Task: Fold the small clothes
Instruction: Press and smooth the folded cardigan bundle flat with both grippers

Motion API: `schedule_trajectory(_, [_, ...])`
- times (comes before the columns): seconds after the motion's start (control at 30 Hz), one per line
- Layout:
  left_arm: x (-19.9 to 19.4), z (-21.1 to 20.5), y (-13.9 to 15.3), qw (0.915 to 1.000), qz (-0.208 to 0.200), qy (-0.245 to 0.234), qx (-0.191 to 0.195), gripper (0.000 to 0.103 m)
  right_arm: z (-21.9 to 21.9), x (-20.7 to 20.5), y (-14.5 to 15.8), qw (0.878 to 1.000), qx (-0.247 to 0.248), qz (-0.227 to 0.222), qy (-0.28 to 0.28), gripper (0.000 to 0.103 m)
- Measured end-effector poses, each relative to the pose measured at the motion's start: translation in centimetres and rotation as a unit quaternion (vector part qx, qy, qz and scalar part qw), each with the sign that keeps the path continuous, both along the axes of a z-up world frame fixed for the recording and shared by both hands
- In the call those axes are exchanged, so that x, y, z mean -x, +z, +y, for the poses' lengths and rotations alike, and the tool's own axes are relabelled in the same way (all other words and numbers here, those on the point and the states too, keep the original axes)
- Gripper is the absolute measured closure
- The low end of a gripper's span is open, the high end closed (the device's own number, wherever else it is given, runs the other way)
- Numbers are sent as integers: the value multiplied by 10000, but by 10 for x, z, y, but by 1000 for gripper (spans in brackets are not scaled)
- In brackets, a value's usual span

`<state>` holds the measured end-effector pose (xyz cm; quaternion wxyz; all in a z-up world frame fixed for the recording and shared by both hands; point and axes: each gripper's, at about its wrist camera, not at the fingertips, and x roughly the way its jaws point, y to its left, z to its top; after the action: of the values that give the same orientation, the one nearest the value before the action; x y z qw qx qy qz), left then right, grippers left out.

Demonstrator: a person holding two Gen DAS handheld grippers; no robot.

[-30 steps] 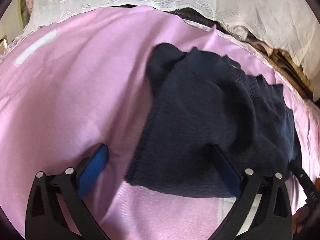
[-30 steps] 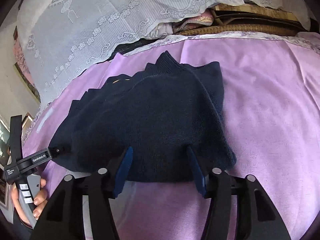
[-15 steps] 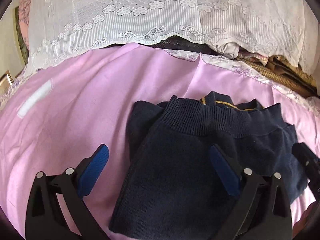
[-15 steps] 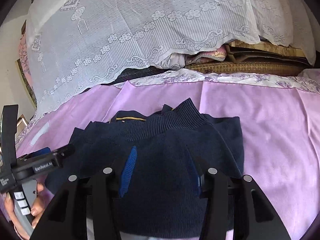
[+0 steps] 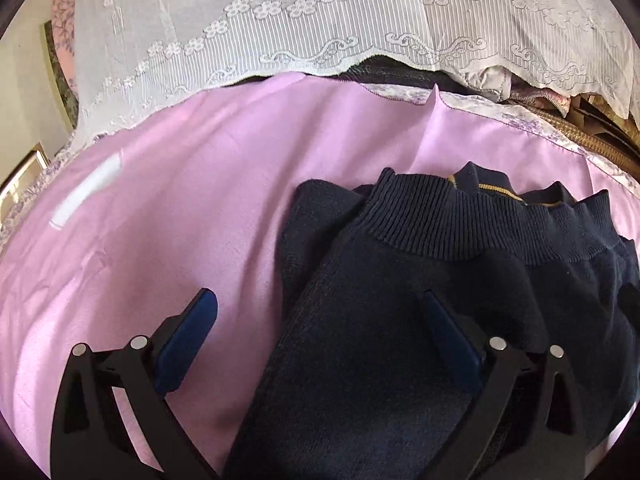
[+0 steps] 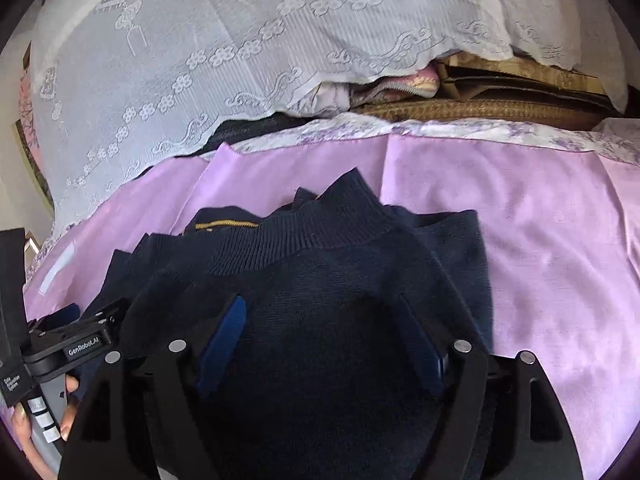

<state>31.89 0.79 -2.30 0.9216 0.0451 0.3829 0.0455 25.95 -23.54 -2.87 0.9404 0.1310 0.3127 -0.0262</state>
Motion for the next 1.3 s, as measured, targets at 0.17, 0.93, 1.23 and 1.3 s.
schedule_trajectory(0.17, [25,-5,11,9994,-293,-57,-191,4,4,16,-3,9999,-17,116,114,22])
schedule_trajectory(0.93, [49,-2,-5,9992,8,-199,-343,4,33,38,-17,9918,815,875,444,4])
schedule_trajectory(1.23, [69,-4,-2,9978,-130,-171,-621,4,28,59,-8,9950,820,533,202,4])
schedule_trajectory(1.3, [75,-5,3,9972,-293,-162,-663,4,24,66,-2,9966,765,280,85,4])
